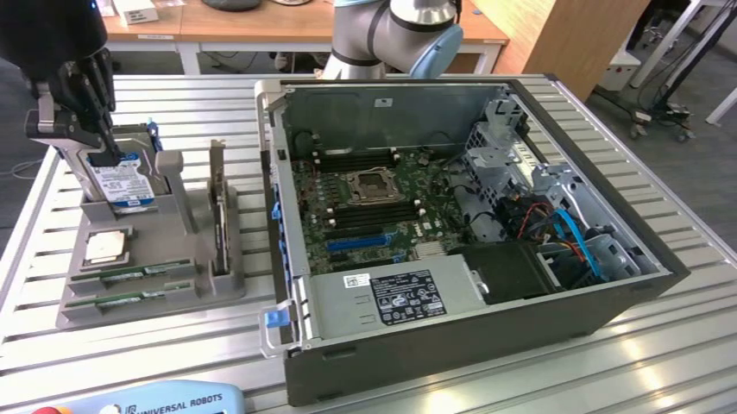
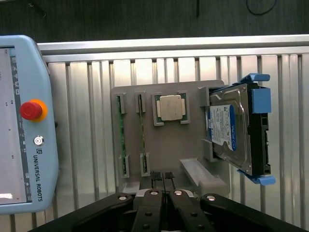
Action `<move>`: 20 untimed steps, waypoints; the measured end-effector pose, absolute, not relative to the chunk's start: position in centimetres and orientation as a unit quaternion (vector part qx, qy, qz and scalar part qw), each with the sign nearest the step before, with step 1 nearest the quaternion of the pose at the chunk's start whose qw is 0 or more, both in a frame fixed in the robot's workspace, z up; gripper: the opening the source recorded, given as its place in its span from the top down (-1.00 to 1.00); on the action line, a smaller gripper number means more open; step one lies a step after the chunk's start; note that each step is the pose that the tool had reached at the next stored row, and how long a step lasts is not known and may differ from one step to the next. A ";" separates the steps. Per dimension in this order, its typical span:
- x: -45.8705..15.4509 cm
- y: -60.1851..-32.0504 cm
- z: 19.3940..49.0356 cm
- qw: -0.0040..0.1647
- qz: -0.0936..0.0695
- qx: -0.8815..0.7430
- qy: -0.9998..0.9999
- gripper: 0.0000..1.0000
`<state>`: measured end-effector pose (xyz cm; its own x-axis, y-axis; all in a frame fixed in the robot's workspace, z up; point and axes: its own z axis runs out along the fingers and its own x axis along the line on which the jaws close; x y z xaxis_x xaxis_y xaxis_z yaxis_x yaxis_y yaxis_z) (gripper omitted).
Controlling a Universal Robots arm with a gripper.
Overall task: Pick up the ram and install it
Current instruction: 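Pick up the ram and move it above insertion slot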
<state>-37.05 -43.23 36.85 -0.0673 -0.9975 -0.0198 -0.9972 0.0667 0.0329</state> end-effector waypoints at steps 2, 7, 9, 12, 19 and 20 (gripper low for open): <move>-37.1 -43.2 36.8 0.004 -0.019 0.683 -0.730 0.80; -37.1 -43.2 36.9 0.004 -0.019 0.683 -0.730 0.54; -37.1 -43.2 36.8 0.004 -0.019 0.683 -0.730 0.40; -37.1 -43.2 36.8 0.004 -0.019 0.683 -0.730 0.40; -37.1 -43.2 35.9 0.004 -0.019 0.683 -0.730 0.40; -37.1 -43.2 35.8 0.004 -0.019 0.683 -0.730 0.40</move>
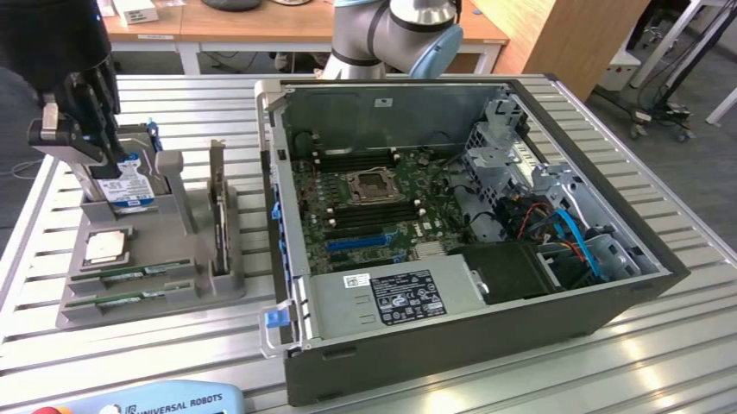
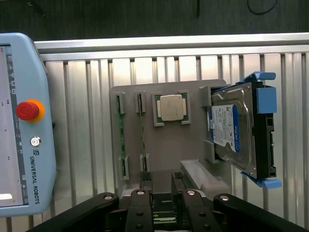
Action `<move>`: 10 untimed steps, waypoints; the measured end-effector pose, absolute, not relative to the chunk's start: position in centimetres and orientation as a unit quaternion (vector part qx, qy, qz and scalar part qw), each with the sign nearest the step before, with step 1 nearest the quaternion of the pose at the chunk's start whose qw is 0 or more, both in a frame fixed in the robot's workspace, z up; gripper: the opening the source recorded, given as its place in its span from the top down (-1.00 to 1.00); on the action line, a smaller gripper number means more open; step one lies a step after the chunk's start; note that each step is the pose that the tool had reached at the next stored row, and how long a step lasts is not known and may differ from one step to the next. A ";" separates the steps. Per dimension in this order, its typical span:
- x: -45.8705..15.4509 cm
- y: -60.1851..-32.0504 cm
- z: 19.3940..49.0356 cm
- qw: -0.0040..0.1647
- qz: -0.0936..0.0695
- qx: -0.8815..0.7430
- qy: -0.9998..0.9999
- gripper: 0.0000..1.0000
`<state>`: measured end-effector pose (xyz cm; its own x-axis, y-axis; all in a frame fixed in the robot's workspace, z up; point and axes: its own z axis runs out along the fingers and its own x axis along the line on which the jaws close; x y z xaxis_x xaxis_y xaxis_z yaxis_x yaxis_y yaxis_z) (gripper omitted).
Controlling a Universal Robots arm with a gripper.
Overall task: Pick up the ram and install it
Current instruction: 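Pick up the ram and move it above insertion slot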
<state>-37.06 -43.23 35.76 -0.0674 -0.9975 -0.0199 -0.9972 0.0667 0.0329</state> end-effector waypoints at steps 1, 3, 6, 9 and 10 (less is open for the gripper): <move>-37.1 -43.2 35.6 0.004 -0.019 0.683 -0.730 0.40; -37.1 -43.2 35.2 0.004 -0.019 0.683 -0.730 0.40; -37.1 -43.2 34.7 0.004 -0.019 0.683 -0.730 0.40; -37.1 -43.2 34.1 0.004 -0.019 0.683 -0.730 0.40; -37.1 -43.2 33.9 0.004 -0.019 0.683 -0.730 0.40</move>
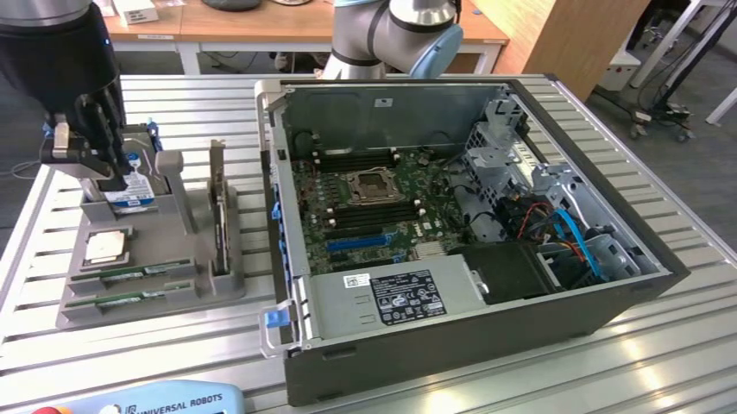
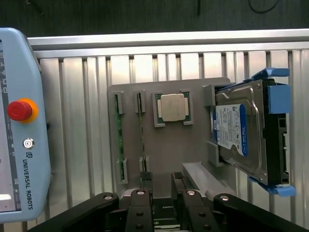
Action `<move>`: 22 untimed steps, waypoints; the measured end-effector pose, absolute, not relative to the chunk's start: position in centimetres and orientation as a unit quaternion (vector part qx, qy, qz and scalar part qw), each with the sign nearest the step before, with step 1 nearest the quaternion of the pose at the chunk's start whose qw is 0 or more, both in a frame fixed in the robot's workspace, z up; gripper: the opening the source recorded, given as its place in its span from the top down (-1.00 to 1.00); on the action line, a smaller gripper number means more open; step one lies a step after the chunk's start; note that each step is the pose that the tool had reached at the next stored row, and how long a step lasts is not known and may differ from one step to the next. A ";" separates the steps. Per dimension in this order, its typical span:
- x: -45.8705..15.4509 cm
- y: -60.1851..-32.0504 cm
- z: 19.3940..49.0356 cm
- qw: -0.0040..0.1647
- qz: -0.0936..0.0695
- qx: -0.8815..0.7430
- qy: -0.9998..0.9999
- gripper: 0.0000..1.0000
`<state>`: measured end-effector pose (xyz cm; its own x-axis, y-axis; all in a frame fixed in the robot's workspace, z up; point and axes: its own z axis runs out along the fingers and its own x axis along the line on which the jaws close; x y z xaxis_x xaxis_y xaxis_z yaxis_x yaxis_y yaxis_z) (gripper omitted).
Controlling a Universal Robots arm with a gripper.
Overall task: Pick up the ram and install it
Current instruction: 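Pick up the ram and move it above insertion slot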
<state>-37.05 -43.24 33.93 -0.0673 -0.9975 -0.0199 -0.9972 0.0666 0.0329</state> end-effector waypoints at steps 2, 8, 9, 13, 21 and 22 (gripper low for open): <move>-37.1 -43.2 33.6 0.004 -0.019 0.683 -0.730 0.40; -37.1 -43.5 33.6 0.004 -0.019 0.683 -0.730 0.40; -37.1 -43.6 33.6 0.004 -0.019 0.683 -0.730 0.40; -37.1 -44.0 33.6 0.004 -0.019 0.683 -0.730 0.40; -37.1 -45.3 33.6 0.004 -0.019 0.683 -0.730 0.40; -37.1 -45.4 33.6 0.004 -0.019 0.683 -0.730 0.40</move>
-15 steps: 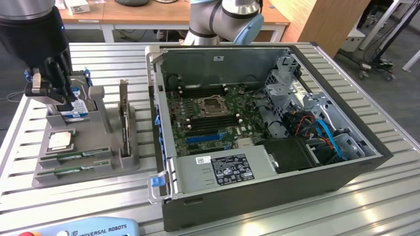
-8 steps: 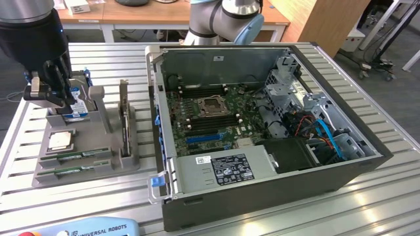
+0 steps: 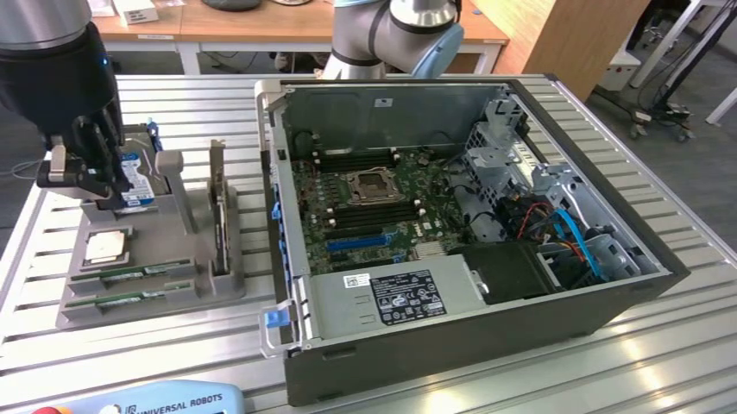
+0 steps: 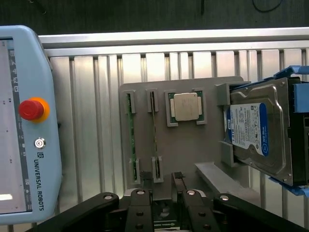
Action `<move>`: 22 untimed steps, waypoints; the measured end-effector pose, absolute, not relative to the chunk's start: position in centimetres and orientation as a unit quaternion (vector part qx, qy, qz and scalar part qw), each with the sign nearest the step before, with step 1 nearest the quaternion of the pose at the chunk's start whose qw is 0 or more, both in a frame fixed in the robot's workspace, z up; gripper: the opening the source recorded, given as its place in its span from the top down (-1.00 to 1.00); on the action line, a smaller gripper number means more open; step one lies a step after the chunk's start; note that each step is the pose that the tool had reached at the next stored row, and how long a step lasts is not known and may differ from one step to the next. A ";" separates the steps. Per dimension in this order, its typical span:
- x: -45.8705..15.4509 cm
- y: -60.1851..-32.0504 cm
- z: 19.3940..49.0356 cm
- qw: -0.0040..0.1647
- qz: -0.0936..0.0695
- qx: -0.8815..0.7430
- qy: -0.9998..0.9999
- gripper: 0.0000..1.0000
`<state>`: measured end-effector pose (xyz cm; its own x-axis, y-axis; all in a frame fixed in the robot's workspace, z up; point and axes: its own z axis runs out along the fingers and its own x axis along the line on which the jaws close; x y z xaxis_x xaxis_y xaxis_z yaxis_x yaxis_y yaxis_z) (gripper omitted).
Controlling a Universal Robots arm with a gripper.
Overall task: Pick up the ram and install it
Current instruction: 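Pick up the ram and move it above insertion slot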
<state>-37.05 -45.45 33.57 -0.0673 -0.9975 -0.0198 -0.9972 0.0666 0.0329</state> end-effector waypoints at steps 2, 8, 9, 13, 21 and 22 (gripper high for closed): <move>-37.1 -45.7 33.6 0.004 -0.019 0.683 -0.730 0.40; -37.0 -46.5 33.6 0.004 -0.019 0.683 -0.730 0.40; -37.1 -46.6 33.6 0.004 -0.019 0.683 -0.730 0.40; -37.1 -46.6 33.6 0.004 -0.019 0.683 -0.730 0.40; -37.1 -46.6 32.3 0.004 -0.019 0.683 -0.730 0.40; -37.1 -46.7 32.2 0.004 -0.019 0.683 -0.730 0.40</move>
